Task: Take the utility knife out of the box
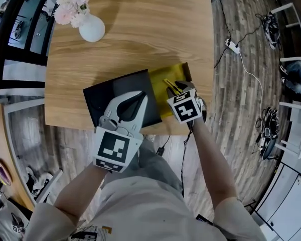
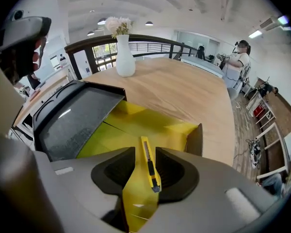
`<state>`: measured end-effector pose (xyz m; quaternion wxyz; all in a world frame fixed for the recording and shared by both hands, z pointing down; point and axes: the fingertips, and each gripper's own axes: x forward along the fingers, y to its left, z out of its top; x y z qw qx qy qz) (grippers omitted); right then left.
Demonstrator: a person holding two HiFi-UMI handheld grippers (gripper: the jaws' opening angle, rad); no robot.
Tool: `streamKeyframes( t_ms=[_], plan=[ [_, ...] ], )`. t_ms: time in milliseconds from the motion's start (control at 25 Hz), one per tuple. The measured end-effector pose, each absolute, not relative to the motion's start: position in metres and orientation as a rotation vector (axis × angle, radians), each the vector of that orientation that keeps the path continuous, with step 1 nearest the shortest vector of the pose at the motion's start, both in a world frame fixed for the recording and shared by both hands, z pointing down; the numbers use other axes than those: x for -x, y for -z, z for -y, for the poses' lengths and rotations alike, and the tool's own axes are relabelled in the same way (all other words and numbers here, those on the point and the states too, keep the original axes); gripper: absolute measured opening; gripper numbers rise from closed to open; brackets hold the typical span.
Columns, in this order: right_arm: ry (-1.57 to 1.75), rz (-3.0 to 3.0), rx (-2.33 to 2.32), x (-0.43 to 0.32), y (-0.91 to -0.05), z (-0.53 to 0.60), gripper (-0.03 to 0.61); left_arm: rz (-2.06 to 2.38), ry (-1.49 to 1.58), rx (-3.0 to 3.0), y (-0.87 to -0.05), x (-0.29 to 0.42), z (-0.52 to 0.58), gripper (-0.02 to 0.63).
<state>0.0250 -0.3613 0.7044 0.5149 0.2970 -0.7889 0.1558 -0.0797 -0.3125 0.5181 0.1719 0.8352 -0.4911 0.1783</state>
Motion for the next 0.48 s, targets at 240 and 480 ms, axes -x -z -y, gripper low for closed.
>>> streamKeyframes(
  t_ms=[240, 480],
  plan=[
    [-0.309, 1.833, -0.71, -0.025, -0.719, 0.366, 0.135, 1.399, -0.499, -2.346, -0.527, 0.088, 0.316, 0.002],
    [-0.325, 1.795, -0.656, -0.025, -0.733, 0.359, 0.124, 1.416, -0.506, -2.318, -0.534, 0.096, 0.315, 0.002]
  ],
)
